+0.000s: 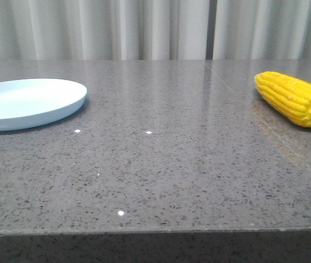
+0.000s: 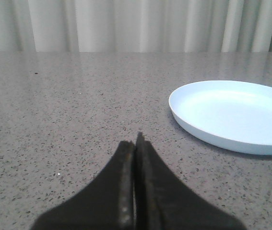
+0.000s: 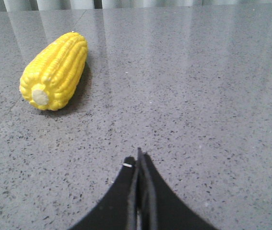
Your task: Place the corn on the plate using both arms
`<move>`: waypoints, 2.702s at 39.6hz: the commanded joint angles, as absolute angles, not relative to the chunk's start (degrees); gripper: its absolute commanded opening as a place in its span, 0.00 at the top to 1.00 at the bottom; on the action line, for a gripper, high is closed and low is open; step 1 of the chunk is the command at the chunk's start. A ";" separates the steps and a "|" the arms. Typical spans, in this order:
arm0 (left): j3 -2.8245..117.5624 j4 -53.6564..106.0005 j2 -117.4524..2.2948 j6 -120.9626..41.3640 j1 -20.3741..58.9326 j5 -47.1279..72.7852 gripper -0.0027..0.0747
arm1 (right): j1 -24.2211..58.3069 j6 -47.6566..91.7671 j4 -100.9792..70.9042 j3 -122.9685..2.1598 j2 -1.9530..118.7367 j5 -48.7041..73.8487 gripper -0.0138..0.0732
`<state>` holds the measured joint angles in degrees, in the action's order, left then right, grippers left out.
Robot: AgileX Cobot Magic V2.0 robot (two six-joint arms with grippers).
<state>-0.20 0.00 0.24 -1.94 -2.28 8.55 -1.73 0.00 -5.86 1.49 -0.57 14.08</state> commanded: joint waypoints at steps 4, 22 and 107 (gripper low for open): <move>-0.49 0.00 1.40 -1.79 -2.35 3.73 0.99 | -2.03 0.87 -5.95 1.23 -1.56 9.25 0.92; -0.49 0.00 1.40 -1.79 -2.35 3.73 0.99 | -2.03 0.87 -5.95 1.23 -1.56 9.25 0.92; 29.87 1.22 -18.11 -1.07 -2.35 13.72 0.97 | -2.03 0.87 -6.89 -33.10 16.72 22.09 0.86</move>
